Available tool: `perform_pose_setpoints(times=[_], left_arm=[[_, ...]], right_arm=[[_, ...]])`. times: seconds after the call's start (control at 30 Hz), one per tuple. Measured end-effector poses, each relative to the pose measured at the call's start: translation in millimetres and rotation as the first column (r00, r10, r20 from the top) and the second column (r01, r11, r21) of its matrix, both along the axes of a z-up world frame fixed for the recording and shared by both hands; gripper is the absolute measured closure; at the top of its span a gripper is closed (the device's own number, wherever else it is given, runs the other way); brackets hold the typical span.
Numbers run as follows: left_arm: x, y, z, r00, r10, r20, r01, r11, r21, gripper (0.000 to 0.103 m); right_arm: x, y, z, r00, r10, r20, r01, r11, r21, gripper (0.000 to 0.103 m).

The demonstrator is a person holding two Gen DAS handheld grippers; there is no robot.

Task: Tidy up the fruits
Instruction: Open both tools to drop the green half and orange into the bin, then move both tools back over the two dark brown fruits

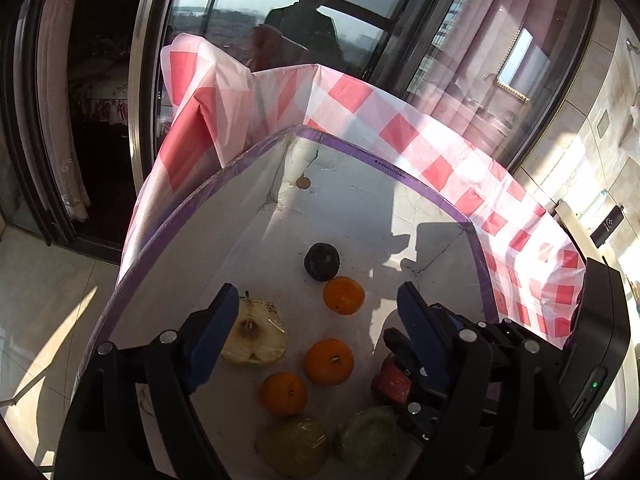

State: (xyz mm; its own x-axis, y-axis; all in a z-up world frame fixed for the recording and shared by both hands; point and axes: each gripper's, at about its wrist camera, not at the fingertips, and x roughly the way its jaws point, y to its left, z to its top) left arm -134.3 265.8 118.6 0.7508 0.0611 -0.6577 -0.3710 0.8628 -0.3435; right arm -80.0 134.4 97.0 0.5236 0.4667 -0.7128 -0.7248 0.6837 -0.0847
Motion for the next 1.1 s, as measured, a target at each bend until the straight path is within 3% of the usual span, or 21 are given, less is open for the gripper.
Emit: perform_pose_setpoints(times=[0.03,0.07,0.13,0.3,0.4,0.47,0.5,0.63,0.77,0.83,0.9,0.93,0.97,1.03,1.1], left_arm=[[0,0,0,1.0,0.001,-0.003,-0.001,1.0,0.005,0.022],[-1,0,0,1.0,0.001,-0.004,-0.001,1.0,0.004,0.021],[0,1,0,1.0,0.004,-0.009,-0.004,1.0,0.0,0.02],[1,-3,3,0.999,0.033,-0.022,-0.032,0.999,0.03,0.013],[-1,-10,11,0.997,0.083,-0.005,-0.082,0.992,0.096,0.01],[-7,-23,22,0.99,0.131,0.047,-0.137,0.973,0.183,0.009],[-11,-33,29,0.986,0.139,0.089,-0.155,0.963,0.221,0.003],[-20,-89,54,0.967,0.004,0.253,-0.071,0.965,0.254,0.002],[-15,-170,67,0.92,-0.207,0.333,0.096,0.943,0.319,0.002],[-2,-218,60,0.891,-0.342,0.299,0.212,0.895,0.393,0.002],[20,-265,39,0.851,-0.486,0.2,0.356,0.813,0.461,0.002],[33,-283,23,0.834,-0.532,0.149,0.41,0.777,0.478,0.002],[45,-294,6,0.832,-0.544,0.108,0.433,0.759,0.487,0.002],[77,-302,-26,0.85,-0.526,0.031,0.454,0.762,0.463,0.002],[106,-294,-49,0.865,-0.501,-0.011,0.465,0.794,0.392,0.002]], right_arm=[[-1,1,1,1.0,0.0,0.007,0.0,1.0,0.001,0.058],[-3,0,2,1.0,-0.002,0.017,0.002,1.0,0.007,0.045],[-6,-8,7,1.0,-0.009,0.012,0.009,0.998,0.057,0.036],[-20,-41,26,0.999,-0.008,0.047,-0.003,0.978,0.209,0.035],[-25,-76,38,0.996,-0.037,0.079,0.01,0.951,0.31,0.027],[-26,-104,41,0.993,-0.073,0.091,0.033,0.926,0.376,0.02],[-26,-120,40,0.991,-0.094,0.092,0.048,0.913,0.406,0.017],[-8,-183,20,0.975,-0.22,0.03,0.182,0.87,0.458,0.016],[20,-252,-17,0.903,-0.414,-0.115,0.419,0.788,0.451,0.016],[28,-287,-31,0.849,-0.503,-0.161,0.517,0.728,0.45,0.016],[35,-318,-43,0.793,-0.577,-0.197,0.598,0.673,0.436,0.016],[38,-330,-47,0.77,-0.601,-0.212,0.626,0.65,0.432,0.016],[41,-344,-53,0.746,-0.625,-0.23,0.654,0.623,0.429,0.016],[47,-364,-59,0.717,-0.649,-0.255,0.685,0.588,0.429,0.016],[56,-375,-64,0.704,-0.661,-0.26,0.699,0.581,0.417,0.016]])
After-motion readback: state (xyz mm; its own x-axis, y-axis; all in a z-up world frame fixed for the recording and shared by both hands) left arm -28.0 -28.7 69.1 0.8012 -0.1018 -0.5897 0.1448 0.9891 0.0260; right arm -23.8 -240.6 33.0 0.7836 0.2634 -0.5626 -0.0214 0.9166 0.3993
